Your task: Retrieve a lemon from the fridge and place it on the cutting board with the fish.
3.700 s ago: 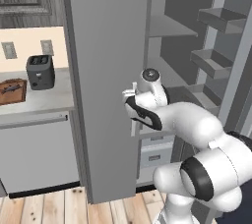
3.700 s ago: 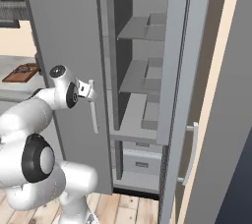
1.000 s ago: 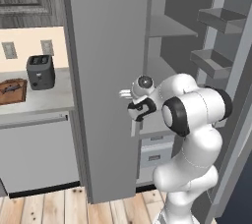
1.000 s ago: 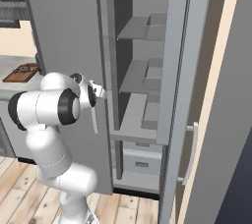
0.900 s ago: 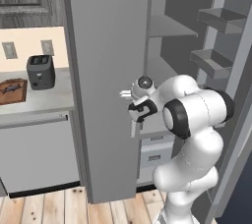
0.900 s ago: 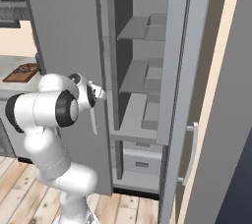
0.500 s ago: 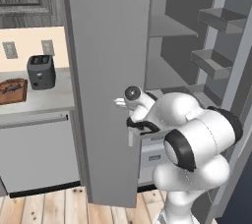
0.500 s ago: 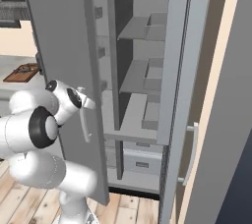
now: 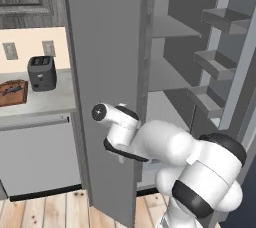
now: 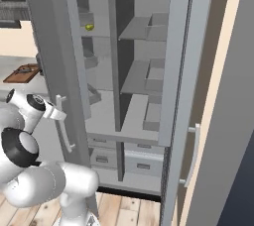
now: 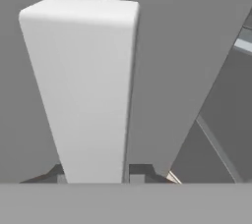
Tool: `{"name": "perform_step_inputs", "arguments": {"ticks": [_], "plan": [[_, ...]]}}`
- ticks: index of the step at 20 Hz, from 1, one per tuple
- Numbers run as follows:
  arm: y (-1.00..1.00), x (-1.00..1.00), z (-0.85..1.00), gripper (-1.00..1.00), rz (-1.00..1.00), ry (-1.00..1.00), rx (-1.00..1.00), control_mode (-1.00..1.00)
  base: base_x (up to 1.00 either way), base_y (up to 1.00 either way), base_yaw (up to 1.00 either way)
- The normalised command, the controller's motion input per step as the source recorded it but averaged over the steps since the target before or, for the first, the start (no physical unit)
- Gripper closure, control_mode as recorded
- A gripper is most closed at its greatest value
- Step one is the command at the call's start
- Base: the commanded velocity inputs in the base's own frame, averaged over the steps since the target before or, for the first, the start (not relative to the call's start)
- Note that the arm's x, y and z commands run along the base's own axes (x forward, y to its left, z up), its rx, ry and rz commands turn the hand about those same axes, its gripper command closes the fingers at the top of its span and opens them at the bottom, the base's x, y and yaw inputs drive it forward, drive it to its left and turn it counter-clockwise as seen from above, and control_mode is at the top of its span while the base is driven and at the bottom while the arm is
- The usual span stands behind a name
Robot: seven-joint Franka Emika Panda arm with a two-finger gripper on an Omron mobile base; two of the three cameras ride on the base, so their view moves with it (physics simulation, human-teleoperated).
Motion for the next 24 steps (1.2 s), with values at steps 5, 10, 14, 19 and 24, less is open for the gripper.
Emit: {"name": "perform_step_inputs", "arguments": {"ticks": [5, 10, 14, 19, 24], "plan": [[0.81, -0.81, 0.00, 1.00, -0.24, 0.06, -0.08, -1.00, 0.00, 0.00, 0.00], [0.85, -0.57, 0.00, 1.00, -0.27, 0.02, -0.13, -1.00, 0.00, 0.00, 0.00], [0.50, -0.02, 0.00, -1.00, -0.17, 0.00, -0.06, -1.00, 0.00, 0.00, 0.00], [0.26, 0.00, 0.00, -1.00, -0.09, 0.00, -0.04, -1.00, 0.00, 0.00, 0.00], [0.53, 0.00, 0.00, -1.00, -0.12, 0.00, -0.08, -1.00, 0.00, 0.00, 0.00]]}}
